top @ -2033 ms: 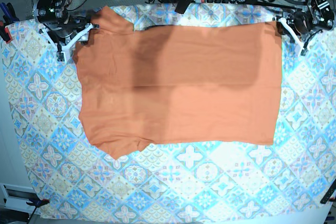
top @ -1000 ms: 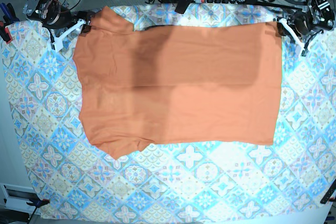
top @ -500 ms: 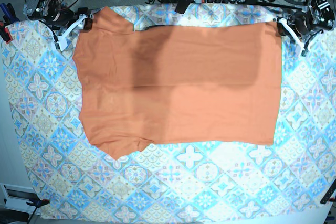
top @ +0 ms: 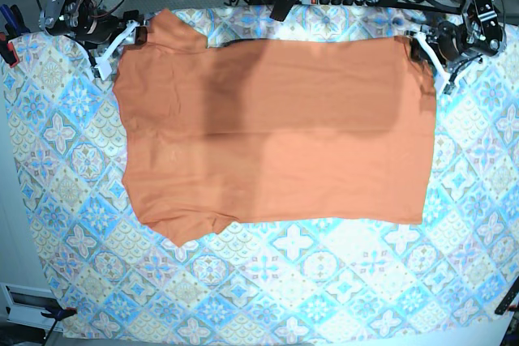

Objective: Fold the T-shirt properly
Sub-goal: 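Grasp the shirt's shoulder edges with both grippers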

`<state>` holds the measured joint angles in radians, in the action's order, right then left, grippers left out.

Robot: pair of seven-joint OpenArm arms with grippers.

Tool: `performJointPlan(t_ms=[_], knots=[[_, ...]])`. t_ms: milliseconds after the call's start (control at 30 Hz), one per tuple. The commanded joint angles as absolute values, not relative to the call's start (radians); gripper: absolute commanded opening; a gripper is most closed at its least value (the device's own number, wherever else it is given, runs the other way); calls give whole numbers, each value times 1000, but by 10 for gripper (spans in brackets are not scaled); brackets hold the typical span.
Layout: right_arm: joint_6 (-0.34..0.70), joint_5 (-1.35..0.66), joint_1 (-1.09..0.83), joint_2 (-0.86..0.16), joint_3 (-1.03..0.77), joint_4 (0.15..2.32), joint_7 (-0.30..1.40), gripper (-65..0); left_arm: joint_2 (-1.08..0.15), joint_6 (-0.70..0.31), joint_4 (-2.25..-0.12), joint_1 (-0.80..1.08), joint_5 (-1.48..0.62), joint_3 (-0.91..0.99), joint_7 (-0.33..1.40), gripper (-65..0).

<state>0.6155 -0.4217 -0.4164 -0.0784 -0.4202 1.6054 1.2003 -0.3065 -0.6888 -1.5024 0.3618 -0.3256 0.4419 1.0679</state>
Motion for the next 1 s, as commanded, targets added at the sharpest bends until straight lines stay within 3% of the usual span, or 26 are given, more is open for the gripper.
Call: performJointPlan(t_ms=[0, 667, 967], knots=[[636, -466, -429, -48, -390, 1589, 1245, -330, -302, -698, -1506, 361, -334, 441, 1075, -417], [636, -472, -432, -44, -294, 1589, 1271, -335, -302, -698, -1506, 366, -329, 441, 1076, -422], [631, -596, -430, -50, -300, 1669, 1265, -335, -302, -698, -1506, 366, -329, 441, 1076, -422]])
